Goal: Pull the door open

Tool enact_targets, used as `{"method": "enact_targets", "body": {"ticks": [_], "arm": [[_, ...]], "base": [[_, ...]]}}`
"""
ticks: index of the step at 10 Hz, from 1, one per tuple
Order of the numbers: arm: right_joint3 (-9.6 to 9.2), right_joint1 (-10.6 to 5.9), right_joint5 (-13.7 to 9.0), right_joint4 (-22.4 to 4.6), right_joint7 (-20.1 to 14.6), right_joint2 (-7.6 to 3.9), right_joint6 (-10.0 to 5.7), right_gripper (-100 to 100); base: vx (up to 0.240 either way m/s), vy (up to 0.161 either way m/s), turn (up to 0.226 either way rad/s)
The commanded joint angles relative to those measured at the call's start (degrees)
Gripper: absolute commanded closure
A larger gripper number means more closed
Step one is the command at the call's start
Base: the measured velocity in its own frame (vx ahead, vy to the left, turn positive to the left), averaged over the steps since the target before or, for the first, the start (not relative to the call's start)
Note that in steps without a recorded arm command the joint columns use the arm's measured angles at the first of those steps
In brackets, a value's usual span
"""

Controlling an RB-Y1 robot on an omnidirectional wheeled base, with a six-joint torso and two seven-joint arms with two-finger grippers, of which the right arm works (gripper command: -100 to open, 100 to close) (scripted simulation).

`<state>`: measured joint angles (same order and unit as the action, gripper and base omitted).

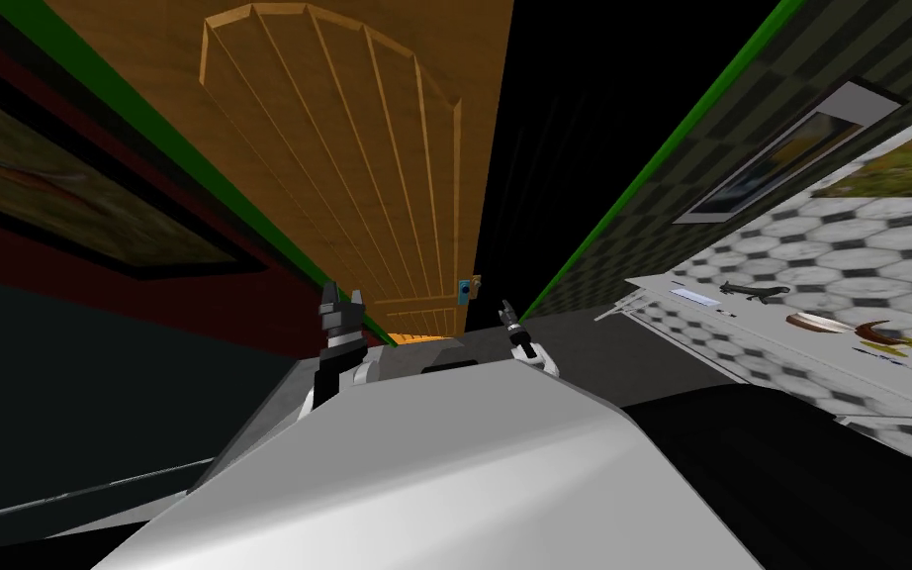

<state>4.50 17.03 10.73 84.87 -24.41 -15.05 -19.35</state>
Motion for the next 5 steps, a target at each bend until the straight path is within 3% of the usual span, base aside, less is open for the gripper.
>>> {"method": "enact_targets", "body": {"ticks": [1,5], "arm": [[1.73,0.16,-0.33,-1.2,0.29,-0.36,-0.18,-100],[5.9,-0.33,-1.1,-3.57,1.01,-1.1,0.67,-100]], "base": [[-0.072,-0.051,0.021],[-0.027,-0.016,0.042]]}}
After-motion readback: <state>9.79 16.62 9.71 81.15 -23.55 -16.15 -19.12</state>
